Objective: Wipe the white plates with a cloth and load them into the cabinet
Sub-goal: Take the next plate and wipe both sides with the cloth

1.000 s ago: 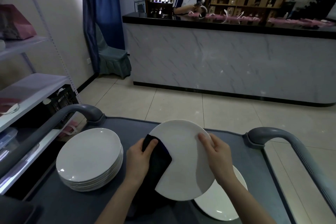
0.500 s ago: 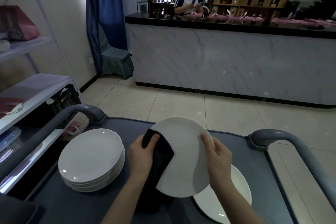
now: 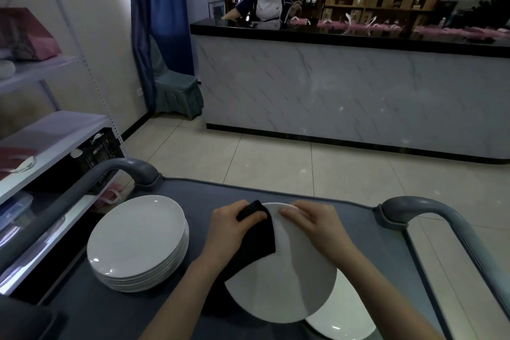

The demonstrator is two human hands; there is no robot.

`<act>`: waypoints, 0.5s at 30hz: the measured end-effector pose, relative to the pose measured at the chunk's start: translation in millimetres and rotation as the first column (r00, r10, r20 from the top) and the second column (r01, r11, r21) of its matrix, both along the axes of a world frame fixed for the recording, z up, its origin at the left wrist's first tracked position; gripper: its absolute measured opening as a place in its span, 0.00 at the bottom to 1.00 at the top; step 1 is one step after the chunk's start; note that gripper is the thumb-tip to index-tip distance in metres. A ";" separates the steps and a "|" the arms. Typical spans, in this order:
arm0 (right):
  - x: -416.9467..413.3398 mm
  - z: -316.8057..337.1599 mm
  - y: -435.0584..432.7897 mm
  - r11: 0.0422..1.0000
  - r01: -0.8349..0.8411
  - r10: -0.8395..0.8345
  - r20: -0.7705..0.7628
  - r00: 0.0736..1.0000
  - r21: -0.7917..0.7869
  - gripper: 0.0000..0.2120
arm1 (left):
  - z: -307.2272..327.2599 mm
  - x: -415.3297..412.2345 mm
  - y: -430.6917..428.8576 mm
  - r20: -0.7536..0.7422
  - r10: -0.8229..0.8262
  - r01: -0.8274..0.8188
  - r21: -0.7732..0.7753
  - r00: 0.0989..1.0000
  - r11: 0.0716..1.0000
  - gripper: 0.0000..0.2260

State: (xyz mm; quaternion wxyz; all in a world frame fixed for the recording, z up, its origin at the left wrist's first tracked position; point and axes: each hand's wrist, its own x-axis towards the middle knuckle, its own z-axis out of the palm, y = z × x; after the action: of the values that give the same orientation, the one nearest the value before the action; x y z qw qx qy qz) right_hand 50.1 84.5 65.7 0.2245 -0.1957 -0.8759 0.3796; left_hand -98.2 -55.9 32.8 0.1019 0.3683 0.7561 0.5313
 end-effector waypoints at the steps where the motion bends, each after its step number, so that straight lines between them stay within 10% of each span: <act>1: 2.9 -5.3 -0.9 0.996 0.075 -0.078 -0.062 0.995 -0.058 0.14 | -3.8 0.1 -2.6 0.034 0.079 -0.079 0.019 0.996 0.997 0.13; 7: 7.9 -33.0 -17.3 0.802 0.376 -0.492 -0.155 0.857 -0.464 0.17 | -24.7 8.1 -15.8 0.284 0.343 -0.360 0.008 0.895 0.933 0.15; 15: -1.5 5.8 5.5 1.000 0.028 -0.028 0.009 1.000 0.003 0.15 | 6.9 -14.5 3.9 -0.062 -0.099 0.097 -0.037 0.993 0.995 0.11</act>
State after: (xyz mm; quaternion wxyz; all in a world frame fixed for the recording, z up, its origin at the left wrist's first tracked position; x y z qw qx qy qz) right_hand 48.6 89.9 71.5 0.2263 -0.2093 -0.8746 0.3742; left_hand -112.8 -52.1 39.7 0.1099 0.4202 0.7489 0.5005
